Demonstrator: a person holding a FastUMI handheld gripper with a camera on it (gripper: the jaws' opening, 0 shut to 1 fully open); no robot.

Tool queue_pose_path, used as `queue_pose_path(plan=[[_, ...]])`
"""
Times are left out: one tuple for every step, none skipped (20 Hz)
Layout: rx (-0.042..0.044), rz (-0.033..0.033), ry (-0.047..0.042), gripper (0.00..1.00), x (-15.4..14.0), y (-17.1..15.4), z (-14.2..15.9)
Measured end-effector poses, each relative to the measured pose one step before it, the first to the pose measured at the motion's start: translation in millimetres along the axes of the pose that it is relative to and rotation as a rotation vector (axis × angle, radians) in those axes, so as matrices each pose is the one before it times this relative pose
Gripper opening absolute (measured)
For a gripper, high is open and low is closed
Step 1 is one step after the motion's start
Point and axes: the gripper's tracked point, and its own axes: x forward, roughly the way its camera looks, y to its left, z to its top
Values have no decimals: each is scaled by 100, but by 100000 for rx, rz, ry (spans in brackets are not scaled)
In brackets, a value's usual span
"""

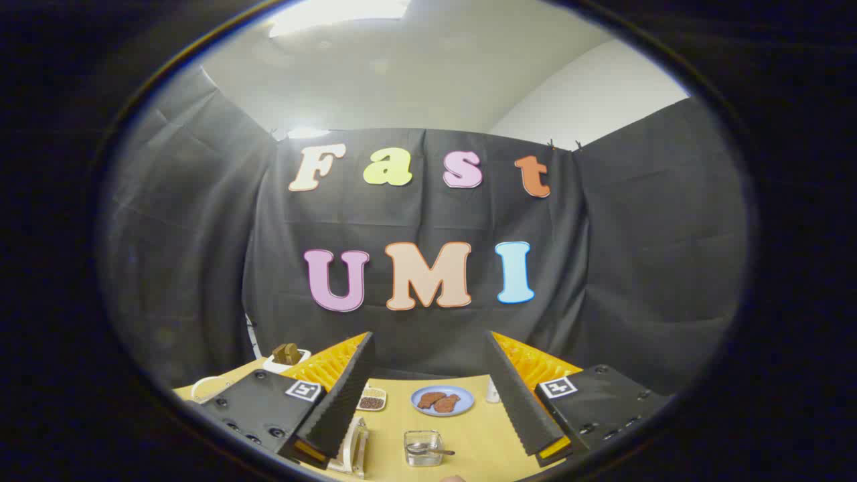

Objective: Take the plate from the dish rack, then take the spoon from the basket and place it into the plate.

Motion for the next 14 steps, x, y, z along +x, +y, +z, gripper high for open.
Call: queue_pose_path(plan=[[372, -1044, 123, 100, -7, -386, -24], [357, -843, 71, 100, -38, -486, -41], [154, -1125, -161, 100, -22, -438, 204], [-200, -1255, -491, 100, 133, -667, 62], [-616, -1652, -735, 100, 48, -647, 268], [-637, -1785, -403, 100, 150, -657, 101], [-289, -658, -92, 100, 33, -321, 52], [-87, -625, -182, 100, 148, -134, 68], [-17, -841, -184, 100, 66, -338, 78], [148, -736, -377, 100, 103, -374, 56], [374, -292, -147, 100, 54, -215, 95], [425, -269, -227, 100, -106, -48, -49], [343, -515, -59, 100, 37, -427, 0], [244, -242, 95, 100, -8, -198, -60]])
